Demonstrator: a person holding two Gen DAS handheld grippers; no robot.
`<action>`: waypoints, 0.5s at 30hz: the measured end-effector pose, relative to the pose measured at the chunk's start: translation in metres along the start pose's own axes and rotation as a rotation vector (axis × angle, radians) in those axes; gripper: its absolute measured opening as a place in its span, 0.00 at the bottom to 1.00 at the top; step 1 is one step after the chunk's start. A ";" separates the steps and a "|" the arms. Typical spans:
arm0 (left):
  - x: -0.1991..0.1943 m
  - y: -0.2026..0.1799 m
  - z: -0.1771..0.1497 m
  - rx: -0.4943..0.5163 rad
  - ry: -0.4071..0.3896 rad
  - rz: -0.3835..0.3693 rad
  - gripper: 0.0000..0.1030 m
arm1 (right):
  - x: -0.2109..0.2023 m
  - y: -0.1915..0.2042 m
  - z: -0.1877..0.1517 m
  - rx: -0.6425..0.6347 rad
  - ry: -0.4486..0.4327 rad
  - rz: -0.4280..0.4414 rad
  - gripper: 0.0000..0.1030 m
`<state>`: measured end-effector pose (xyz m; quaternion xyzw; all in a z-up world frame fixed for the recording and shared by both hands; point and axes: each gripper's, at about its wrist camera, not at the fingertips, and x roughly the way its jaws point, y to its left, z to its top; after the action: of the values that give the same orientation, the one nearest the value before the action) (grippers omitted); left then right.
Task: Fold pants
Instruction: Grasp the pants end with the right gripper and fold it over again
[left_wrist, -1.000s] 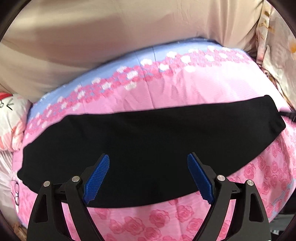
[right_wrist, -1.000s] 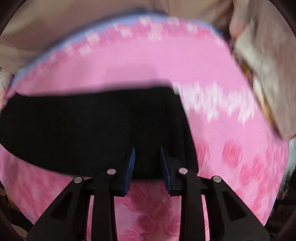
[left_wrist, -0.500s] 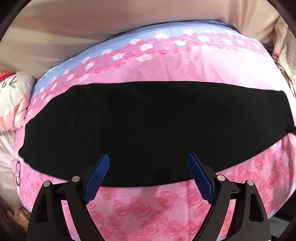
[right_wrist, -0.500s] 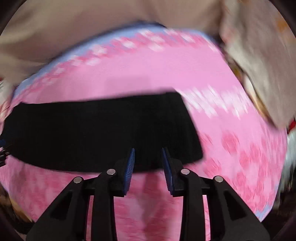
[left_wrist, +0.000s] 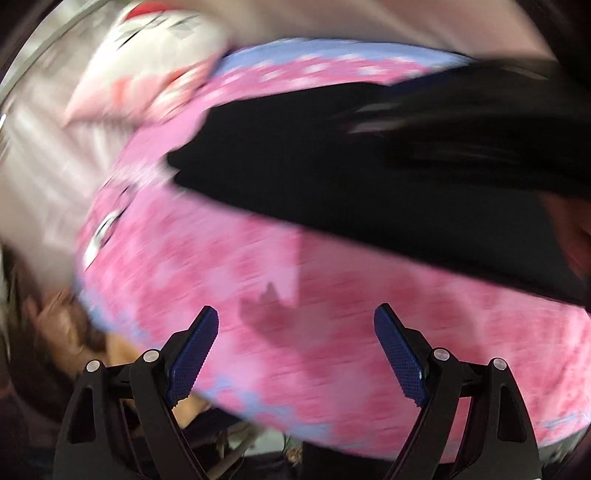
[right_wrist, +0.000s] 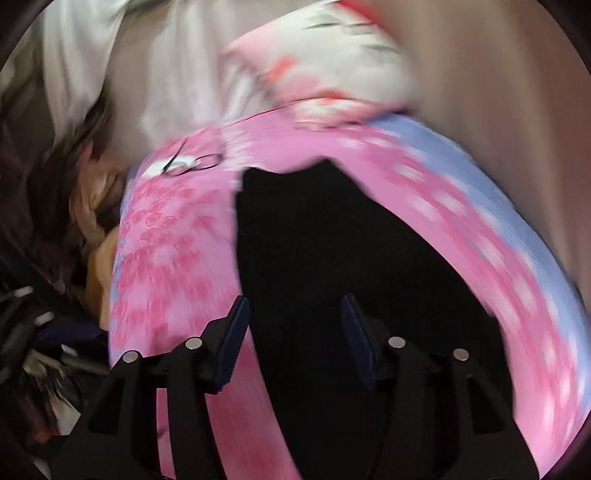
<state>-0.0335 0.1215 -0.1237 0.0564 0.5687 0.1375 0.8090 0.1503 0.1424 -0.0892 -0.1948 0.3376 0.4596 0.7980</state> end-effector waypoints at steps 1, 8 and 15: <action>0.005 0.019 -0.003 -0.036 0.021 0.017 0.82 | 0.018 0.010 0.015 -0.030 0.011 0.001 0.49; 0.036 0.104 -0.014 -0.216 0.117 0.025 0.82 | 0.129 0.033 0.060 -0.107 0.173 -0.066 0.49; 0.057 0.126 -0.018 -0.264 0.151 -0.010 0.82 | 0.113 0.037 0.055 -0.119 0.145 -0.013 0.14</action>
<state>-0.0519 0.2570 -0.1502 -0.0639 0.6051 0.2108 0.7651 0.1774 0.2629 -0.1324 -0.2770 0.3655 0.4584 0.7613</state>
